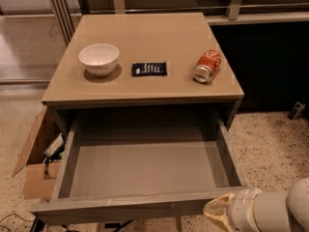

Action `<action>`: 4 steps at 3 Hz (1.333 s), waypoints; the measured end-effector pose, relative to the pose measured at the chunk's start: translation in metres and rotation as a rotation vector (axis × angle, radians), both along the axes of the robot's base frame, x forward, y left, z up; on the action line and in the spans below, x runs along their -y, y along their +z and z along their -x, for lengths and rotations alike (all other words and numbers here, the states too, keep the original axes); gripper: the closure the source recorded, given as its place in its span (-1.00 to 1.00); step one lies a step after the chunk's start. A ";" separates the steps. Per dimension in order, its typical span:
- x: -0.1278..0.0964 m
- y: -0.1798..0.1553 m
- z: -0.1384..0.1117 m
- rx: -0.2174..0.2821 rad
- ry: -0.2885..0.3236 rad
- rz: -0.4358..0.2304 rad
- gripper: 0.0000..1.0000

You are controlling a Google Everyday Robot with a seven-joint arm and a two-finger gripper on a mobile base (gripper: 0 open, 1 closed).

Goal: Close top drawer

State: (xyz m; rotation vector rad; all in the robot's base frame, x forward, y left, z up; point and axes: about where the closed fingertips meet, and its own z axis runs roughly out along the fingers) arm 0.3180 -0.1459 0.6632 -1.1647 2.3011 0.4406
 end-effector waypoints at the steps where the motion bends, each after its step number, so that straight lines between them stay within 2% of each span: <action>1: 0.000 0.000 0.000 0.000 0.000 0.000 0.29; 2: 0.000 0.000 0.000 0.000 0.000 0.000 -0.16; 3: -0.004 -0.003 -0.017 -0.007 0.012 -0.017 -0.64; 4: -0.004 -0.006 -0.029 -0.008 0.010 -0.019 -0.51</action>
Offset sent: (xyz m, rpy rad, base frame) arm 0.0000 0.0000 0.0000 0.0000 0.0000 0.0000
